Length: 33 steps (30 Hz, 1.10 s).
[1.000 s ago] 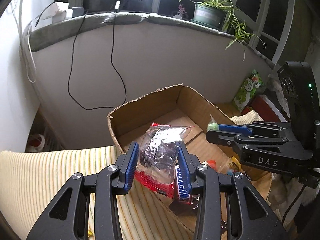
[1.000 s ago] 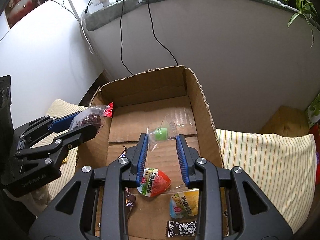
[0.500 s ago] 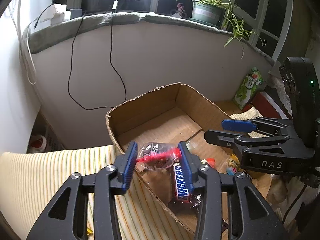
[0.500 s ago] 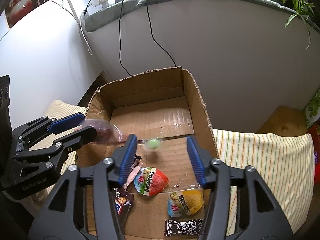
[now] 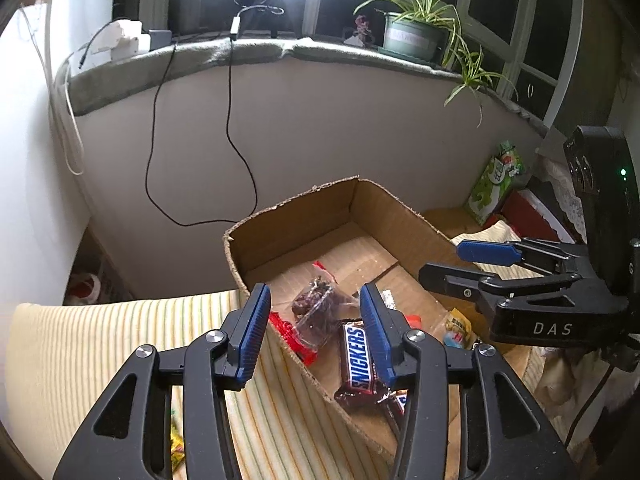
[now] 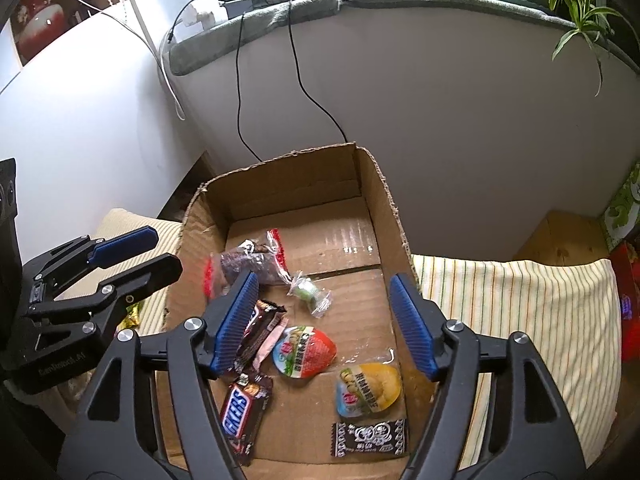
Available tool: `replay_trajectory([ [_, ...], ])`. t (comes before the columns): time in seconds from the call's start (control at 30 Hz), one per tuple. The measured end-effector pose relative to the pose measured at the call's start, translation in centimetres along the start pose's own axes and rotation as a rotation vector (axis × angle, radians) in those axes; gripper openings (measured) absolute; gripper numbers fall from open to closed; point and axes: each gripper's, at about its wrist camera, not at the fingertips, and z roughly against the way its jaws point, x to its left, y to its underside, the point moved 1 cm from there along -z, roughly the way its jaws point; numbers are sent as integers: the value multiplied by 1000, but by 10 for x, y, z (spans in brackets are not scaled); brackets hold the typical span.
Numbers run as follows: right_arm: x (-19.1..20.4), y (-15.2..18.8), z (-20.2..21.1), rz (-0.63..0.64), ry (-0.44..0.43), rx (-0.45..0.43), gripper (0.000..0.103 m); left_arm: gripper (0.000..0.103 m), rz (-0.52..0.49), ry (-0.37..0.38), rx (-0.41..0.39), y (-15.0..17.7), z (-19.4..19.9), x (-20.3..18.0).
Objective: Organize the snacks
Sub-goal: 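Move both tools to the bagged bread loaf on the bed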
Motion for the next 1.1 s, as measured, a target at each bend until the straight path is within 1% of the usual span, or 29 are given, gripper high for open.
replay_trajectory([
  [0.27,19,5,26,17,-22,-30,71,45,13,-20,-41,4,36,9],
  [0.53,56,18,49,60,-64,-50,72,45,24,-66,-80,19,84,28],
  [0.6,68,23,51,74,-78,-50,76,45,38,-75,-91,24,96,37],
  [0.77,98,38,52,116,-126,-35,78,45,87,-113,-102,48,124,67],
  [0.83,109,44,50,128,-145,-25,80,51,116,-130,-103,61,135,80],
  [0.9,120,52,48,132,-174,-12,86,51,151,-145,-102,77,146,95],
  [0.97,129,58,44,129,-208,5,89,53,182,-152,-95,92,154,106],
  [1.03,138,65,37,108,-256,38,89,61,218,-157,-84,109,161,118],
  [1.1,145,71,30,84,-301,70,89,63,258,-157,-73,128,167,130],
])
